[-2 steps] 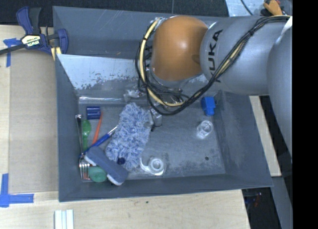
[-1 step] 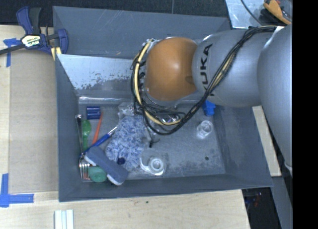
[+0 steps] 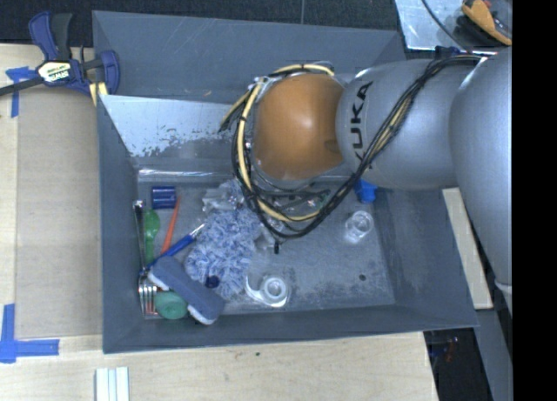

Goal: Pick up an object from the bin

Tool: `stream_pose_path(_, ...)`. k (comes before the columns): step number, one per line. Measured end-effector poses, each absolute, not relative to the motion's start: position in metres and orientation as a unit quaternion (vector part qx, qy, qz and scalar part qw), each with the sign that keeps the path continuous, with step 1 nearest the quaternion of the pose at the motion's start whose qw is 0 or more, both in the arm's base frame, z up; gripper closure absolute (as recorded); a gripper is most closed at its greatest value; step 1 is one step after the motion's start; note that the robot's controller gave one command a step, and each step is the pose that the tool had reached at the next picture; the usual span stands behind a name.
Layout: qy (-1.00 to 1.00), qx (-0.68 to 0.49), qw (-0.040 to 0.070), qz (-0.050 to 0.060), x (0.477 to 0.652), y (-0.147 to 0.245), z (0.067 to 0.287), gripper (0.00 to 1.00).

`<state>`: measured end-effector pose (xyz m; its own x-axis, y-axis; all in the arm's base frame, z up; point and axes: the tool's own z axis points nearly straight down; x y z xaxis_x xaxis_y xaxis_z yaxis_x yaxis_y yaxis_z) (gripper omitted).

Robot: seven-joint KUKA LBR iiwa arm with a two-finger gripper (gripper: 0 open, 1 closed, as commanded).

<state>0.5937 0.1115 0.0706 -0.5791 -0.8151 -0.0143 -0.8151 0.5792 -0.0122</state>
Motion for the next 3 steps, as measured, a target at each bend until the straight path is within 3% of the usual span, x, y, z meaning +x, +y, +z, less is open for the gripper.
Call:
stream_pose_path(1, 0.889, -0.457, 0.002, 0.000, 0.5813, 0.1094, 0.0707, 1.00)
stream_pose_path(3, 0.890, -0.456, 0.004, 0.000, 0.5813, 0.1094, 0.0744, 1.00)
